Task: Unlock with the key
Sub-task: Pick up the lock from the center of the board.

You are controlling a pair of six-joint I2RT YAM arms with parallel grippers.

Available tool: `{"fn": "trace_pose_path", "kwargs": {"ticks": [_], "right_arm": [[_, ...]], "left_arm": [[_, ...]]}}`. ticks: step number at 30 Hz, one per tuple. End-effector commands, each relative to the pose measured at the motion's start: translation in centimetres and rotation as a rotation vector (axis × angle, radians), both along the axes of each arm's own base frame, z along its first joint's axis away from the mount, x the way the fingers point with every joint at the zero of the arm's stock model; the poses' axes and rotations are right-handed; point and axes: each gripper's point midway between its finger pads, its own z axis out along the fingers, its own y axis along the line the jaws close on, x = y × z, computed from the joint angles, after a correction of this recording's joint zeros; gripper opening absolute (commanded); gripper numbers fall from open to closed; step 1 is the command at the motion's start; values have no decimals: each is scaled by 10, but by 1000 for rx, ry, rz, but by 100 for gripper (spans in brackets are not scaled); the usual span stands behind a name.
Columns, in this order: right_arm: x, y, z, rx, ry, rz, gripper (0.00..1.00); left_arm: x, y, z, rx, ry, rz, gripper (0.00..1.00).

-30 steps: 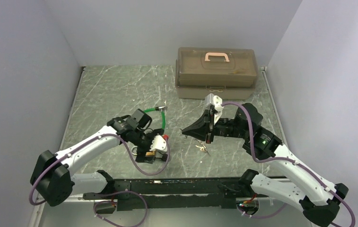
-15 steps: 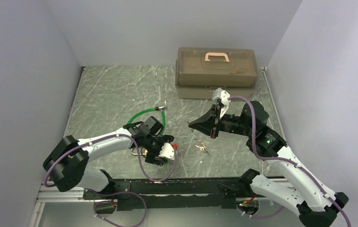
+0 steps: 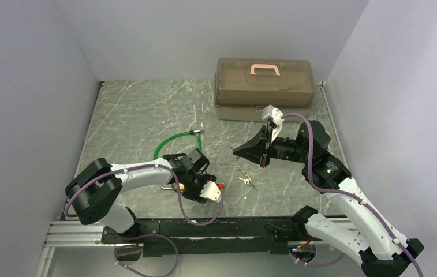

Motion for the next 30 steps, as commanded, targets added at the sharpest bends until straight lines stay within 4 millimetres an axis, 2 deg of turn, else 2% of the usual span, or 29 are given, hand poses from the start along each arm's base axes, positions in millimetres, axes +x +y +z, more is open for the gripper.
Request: {"fn": "trace_pose_path", "kwargs": {"ticks": [1, 4, 6, 8, 9, 10, 14, 18, 24, 27, 30], "right_arm": [[-7, -3, 27, 43, -52, 28, 0], [-6, -5, 26, 41, -51, 28, 0], [-6, -5, 27, 40, -51, 35, 0], [-6, -5, 28, 36, -45, 45, 0], [-5, -5, 28, 35, -46, 49, 0], [-5, -4, 29, 35, -45, 55, 0], [-4, -4, 35, 42, -46, 70, 0], [-5, -2, 42, 53, -41, 100, 0], [-17, 3, 58, 69, -31, 199, 0], [-22, 6, 63, 68, -5, 259, 0], [-26, 9, 64, 61, 24, 313, 0]], "left_arm": [[12, -7, -3, 7, -68, 10, 56], [10, -9, 0, 4, -67, 20, 41], [10, -13, 11, -7, -63, 34, 30], [12, -18, 32, -28, -63, 55, 16], [15, -21, 47, -47, -73, 61, 6], [16, -23, 63, -71, -84, 67, 0], [12, -23, 136, -184, -136, 86, 0], [2, -13, 208, -297, -195, 90, 0], [-7, 12, 301, -542, -494, -1, 0], [-15, 19, 337, -653, -630, -57, 0], [-29, 24, 360, -730, -711, -143, 0]]}}
